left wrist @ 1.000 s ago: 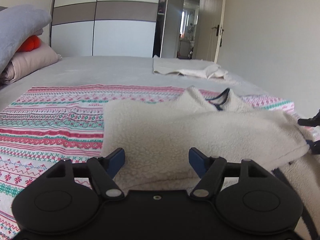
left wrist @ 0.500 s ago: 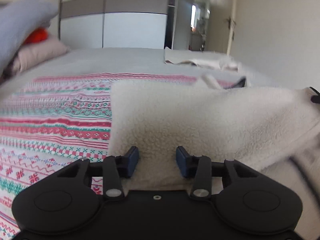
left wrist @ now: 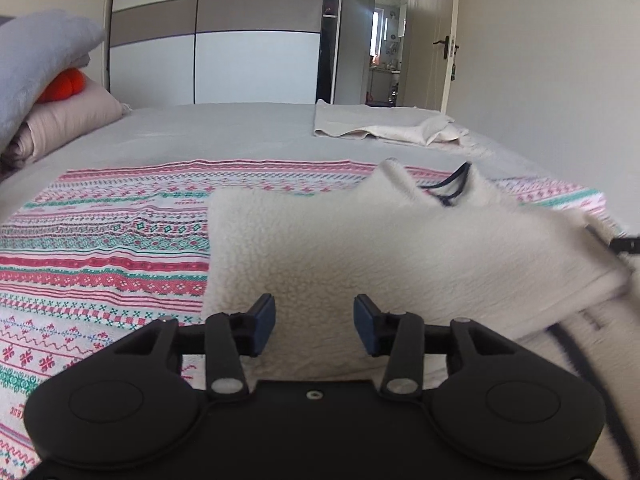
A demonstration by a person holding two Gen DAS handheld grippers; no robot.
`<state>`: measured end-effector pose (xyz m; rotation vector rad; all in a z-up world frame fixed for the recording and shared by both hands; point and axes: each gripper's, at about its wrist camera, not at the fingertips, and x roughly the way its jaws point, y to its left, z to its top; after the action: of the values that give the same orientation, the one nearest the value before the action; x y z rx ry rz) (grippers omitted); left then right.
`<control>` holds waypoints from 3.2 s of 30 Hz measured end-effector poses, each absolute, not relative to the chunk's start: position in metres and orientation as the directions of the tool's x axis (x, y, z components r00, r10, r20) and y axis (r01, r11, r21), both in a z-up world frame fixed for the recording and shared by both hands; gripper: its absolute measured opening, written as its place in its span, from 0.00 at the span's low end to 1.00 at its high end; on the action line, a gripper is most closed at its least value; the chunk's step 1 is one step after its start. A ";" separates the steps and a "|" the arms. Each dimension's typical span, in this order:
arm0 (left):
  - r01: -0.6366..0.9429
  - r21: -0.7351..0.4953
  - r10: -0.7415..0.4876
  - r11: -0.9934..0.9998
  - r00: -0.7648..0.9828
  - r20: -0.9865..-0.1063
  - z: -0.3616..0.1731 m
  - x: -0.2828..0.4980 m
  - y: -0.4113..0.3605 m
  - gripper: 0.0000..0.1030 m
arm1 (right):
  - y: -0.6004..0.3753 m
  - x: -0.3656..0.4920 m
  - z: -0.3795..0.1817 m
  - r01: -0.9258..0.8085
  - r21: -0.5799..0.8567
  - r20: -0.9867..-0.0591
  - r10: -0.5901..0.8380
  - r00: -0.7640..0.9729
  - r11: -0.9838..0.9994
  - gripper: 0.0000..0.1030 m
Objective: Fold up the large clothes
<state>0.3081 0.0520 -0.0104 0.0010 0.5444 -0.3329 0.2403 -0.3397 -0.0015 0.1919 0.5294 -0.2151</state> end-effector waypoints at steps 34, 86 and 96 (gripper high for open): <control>0.272 -0.488 -0.558 0.829 0.349 -0.753 -0.017 0.122 0.176 1.00 | -0.425 -0.053 -0.046 0.188 0.655 -0.565 0.309 0.765 0.732 0.98; 0.382 -0.542 -0.655 0.748 0.296 -0.696 -0.029 0.077 0.147 0.25 | -0.364 -0.062 -0.036 0.159 0.511 -0.631 0.243 0.737 0.844 0.13; 0.448 -0.524 -0.687 0.724 0.535 -0.492 0.036 0.080 0.147 0.19 | -0.350 -0.058 0.024 0.103 0.476 -0.473 0.156 0.867 0.874 0.11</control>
<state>0.0796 0.1465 0.0359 -0.3565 0.7384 -0.6932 -0.0579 -0.3497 0.0244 0.5136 0.5263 0.0290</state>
